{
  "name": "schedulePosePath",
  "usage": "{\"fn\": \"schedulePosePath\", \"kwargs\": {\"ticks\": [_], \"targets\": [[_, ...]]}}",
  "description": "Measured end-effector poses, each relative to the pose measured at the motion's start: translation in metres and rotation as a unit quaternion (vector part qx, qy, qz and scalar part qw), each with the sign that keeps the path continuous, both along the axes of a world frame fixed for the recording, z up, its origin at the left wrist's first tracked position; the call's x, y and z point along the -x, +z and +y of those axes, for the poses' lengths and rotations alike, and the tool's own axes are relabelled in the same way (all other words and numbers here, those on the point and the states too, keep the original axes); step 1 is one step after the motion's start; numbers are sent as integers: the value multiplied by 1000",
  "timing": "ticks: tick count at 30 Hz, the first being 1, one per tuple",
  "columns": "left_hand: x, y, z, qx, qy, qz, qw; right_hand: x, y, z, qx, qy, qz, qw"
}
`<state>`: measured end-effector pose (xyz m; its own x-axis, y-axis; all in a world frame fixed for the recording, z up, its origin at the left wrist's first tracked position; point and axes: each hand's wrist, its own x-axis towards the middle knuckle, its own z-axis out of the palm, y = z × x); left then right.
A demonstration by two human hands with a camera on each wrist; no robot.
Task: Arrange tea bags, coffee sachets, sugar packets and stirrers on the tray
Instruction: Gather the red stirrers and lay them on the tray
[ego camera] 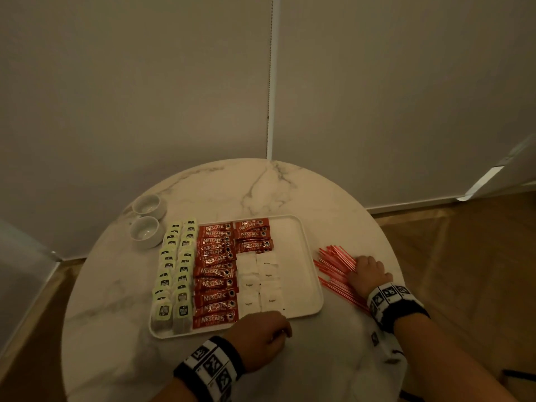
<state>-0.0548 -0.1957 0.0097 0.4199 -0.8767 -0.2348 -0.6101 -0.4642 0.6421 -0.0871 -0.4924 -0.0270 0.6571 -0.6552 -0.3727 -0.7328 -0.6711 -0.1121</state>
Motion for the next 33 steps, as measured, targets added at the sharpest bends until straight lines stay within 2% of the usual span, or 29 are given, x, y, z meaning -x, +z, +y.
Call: {"fn": "schedulePosePath", "kwargs": {"ticks": [6,9,12,16,19,21,24,28,31,32,33], "targets": [[-7,8,-29,58,31,-15,998,3,8,-5,5,1,-5,1000],[-9,9,-41,81,66,-5,995,4,15,-7,-13,-6,-43,999],[-7,12,-54,117,110,31,986,8,26,-5,-69,-39,-102,992],[0,21,-75,131,170,129,968,19,49,7,-186,-86,-221,954],[6,31,-91,192,206,236,930,33,63,31,-291,-110,-314,897],[8,35,-100,228,219,296,901,45,60,53,-346,-95,-360,861],[11,34,-108,237,207,338,887,61,38,89,-347,-35,-376,859],[29,22,-103,240,199,305,900,78,24,128,-365,-30,-349,863],[41,5,-93,226,185,302,907,88,15,141,-403,-38,-335,851],[44,0,-89,218,180,298,912,91,11,144,-375,-34,-341,861],[45,-5,-87,211,174,292,917,93,3,146,-420,-81,-370,825]]}}
